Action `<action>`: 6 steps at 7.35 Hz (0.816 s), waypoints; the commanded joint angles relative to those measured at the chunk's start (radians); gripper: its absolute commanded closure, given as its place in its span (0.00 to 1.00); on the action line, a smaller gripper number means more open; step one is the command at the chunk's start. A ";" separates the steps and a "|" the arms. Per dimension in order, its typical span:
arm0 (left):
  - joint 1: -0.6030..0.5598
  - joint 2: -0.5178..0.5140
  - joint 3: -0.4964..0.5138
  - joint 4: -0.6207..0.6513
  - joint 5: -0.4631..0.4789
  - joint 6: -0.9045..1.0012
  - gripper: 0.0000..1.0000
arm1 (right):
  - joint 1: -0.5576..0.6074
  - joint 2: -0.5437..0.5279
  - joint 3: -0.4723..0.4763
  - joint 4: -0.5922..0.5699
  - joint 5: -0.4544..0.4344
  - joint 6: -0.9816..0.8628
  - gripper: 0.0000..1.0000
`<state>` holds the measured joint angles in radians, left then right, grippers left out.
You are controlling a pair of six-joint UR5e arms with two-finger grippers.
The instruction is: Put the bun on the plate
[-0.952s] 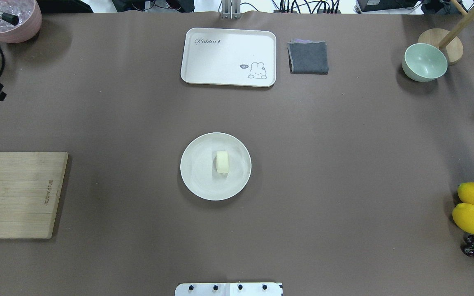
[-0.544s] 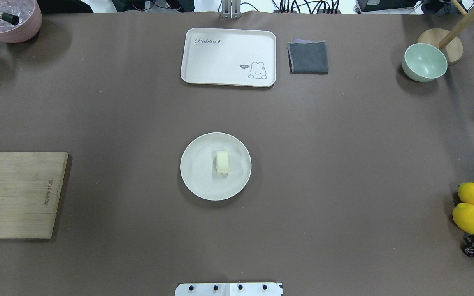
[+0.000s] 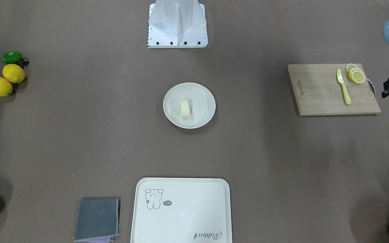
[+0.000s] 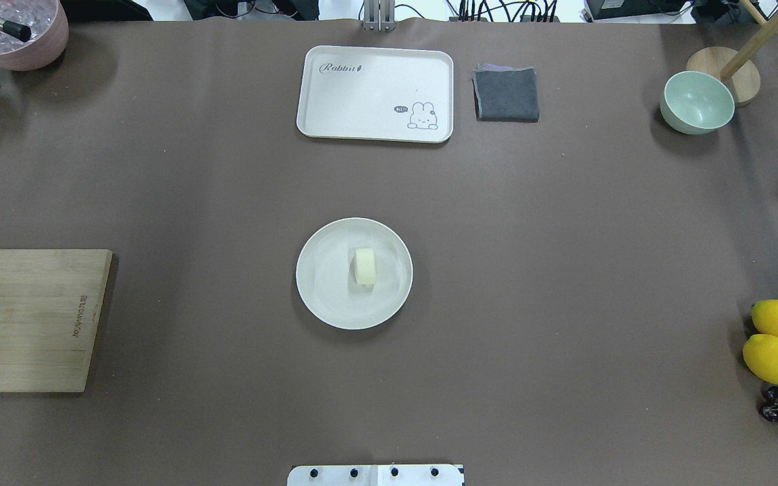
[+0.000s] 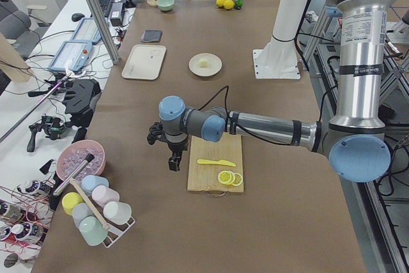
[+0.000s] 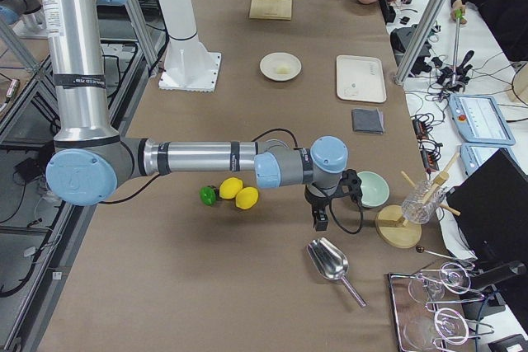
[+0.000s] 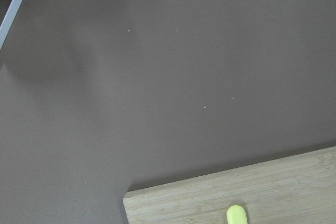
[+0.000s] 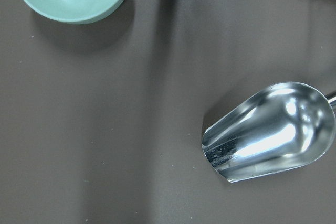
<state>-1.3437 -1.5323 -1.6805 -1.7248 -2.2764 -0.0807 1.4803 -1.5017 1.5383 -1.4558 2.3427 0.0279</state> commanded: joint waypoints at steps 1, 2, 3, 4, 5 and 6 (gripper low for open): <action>-0.058 -0.017 0.071 -0.004 -0.078 0.051 0.03 | 0.024 0.000 -0.003 -0.004 -0.002 -0.011 0.00; -0.081 -0.035 0.099 0.008 -0.119 0.068 0.03 | 0.041 -0.002 0.006 -0.032 0.001 -0.031 0.00; -0.098 -0.040 0.099 0.020 -0.121 0.068 0.03 | 0.050 0.014 0.025 -0.105 0.000 -0.086 0.00; -0.121 -0.042 0.091 0.065 -0.144 0.076 0.03 | 0.057 0.034 0.028 -0.136 -0.002 -0.095 0.00; -0.132 -0.042 0.091 0.073 -0.144 0.119 0.03 | 0.057 0.034 0.028 -0.138 -0.003 -0.095 0.00; -0.132 -0.046 0.081 0.083 -0.138 0.114 0.03 | 0.055 0.035 0.028 -0.138 -0.006 -0.094 0.00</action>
<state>-1.4675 -1.5742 -1.5915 -1.6590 -2.4150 0.0208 1.5351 -1.4711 1.5647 -1.5850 2.3394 -0.0628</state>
